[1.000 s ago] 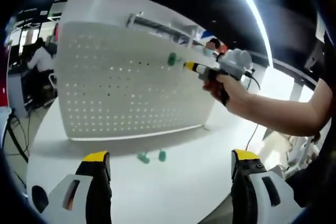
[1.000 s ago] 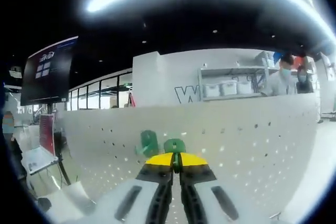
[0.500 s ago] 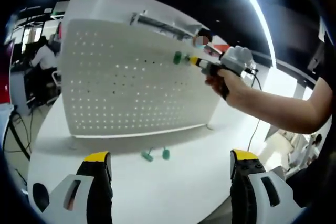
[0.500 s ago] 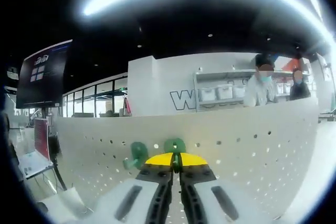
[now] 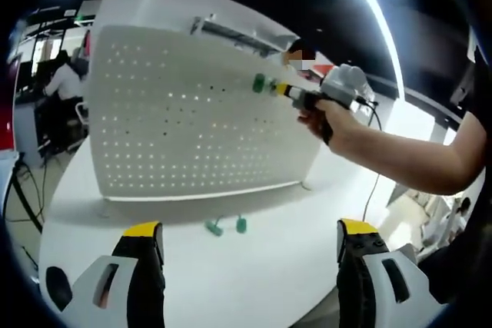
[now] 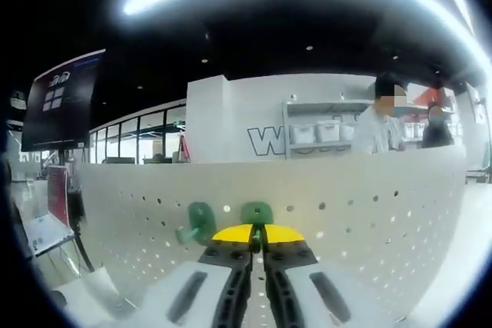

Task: Insert the hook assembly into the mounting plate slot until the hook locks in place.

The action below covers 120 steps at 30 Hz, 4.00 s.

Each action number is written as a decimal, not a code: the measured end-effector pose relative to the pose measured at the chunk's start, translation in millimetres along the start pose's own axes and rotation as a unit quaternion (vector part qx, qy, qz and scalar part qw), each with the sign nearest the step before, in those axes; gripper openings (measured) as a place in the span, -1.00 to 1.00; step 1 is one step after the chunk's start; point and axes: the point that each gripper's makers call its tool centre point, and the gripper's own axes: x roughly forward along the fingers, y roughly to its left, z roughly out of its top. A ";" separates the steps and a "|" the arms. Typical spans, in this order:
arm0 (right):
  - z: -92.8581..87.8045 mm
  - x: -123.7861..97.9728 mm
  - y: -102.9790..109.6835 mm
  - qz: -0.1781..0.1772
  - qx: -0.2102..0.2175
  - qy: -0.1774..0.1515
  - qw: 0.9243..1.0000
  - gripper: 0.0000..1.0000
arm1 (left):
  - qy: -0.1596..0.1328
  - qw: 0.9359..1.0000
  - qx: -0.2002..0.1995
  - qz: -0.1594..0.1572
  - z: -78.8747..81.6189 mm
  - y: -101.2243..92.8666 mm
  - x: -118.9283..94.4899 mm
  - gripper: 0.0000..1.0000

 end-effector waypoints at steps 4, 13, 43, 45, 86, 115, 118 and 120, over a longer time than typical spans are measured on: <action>-3.0 -1.3 0.7 0.010 0.001 0.008 1.000 -0.89 | -0.004 1.000 0.001 -0.002 1.1 -3.5 0.4 0.91; 12.8 -23.5 -8.6 0.013 0.030 -0.004 0.999 -0.68 | 0.028 0.999 0.031 -0.001 -13.1 -8.8 -1.7 0.97; -71.0 -155.1 -29.7 0.049 0.010 0.133 0.990 -0.54 | 0.060 0.998 0.025 0.002 -36.3 -17.9 -11.9 0.95; -77.9 -166.0 -29.4 0.055 0.002 0.144 0.988 -0.54 | 0.063 0.998 0.027 0.004 -38.4 -17.7 -14.2 0.94; -169.5 -289.1 21.4 0.158 0.045 0.307 0.937 -0.29 | 0.129 0.990 0.053 0.022 -78.0 -19.7 -41.2 0.94; -181.6 -300.5 30.0 0.191 0.036 0.335 0.922 -0.28 | 0.166 0.985 0.039 0.034 -102.5 -13.3 -40.9 0.94; -188.5 -296.1 32.9 0.199 0.048 0.345 0.916 -0.28 | 0.165 0.985 0.038 0.033 -100.8 -12.8 -38.3 0.93; -193.6 -291.7 34.1 0.198 0.070 0.352 0.912 -0.28 | 0.167 0.985 0.038 0.033 -101.3 -11.4 -36.9 0.93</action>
